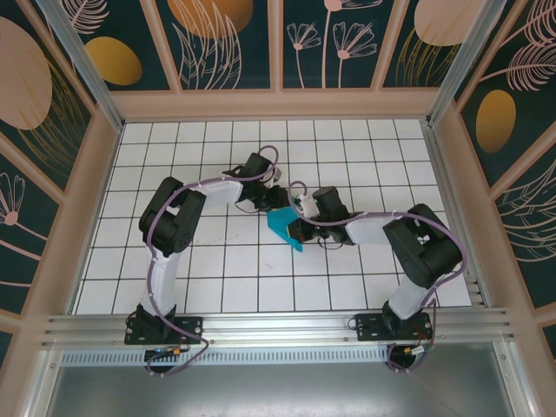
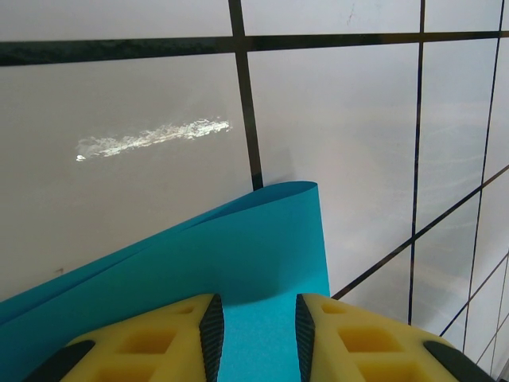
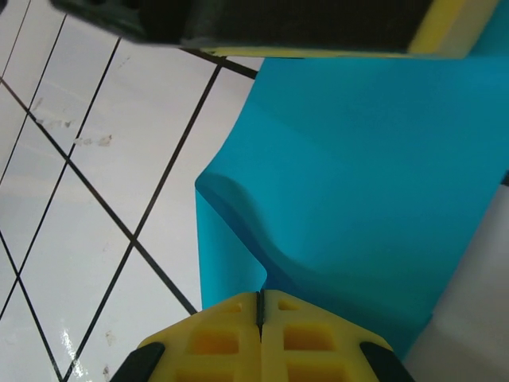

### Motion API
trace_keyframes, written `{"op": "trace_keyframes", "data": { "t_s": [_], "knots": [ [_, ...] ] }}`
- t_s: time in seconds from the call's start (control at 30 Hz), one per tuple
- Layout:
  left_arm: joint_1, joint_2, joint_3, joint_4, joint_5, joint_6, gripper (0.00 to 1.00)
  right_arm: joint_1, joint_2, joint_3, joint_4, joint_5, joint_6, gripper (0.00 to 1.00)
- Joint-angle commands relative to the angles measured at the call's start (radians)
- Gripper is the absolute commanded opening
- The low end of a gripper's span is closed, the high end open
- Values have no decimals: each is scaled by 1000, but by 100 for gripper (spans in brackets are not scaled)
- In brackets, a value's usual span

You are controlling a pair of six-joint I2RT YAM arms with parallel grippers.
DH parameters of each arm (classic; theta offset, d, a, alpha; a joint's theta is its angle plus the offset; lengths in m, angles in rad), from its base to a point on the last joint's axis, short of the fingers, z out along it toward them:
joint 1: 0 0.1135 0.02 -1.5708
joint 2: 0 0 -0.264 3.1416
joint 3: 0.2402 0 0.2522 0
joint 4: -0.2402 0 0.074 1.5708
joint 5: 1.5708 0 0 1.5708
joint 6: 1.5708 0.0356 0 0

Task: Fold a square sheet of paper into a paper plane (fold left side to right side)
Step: Third fold the triangle at the center of the table.

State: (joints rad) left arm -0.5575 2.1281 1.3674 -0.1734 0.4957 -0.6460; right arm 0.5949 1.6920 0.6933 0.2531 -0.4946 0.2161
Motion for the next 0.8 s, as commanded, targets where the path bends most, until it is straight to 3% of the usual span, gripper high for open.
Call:
{"op": "trace_keyframes", "data": {
  "t_s": [0.0, 0.77],
  "knots": [
    [-11, 67, -5, -54, -63, 29, 34, -14, 16, 25, -23, 9, -18, 0],
    [-14, 68, -10, -48, -60, 25, 34, -29, 81, 81, -69, 37, -35, 0]
  ]
}}
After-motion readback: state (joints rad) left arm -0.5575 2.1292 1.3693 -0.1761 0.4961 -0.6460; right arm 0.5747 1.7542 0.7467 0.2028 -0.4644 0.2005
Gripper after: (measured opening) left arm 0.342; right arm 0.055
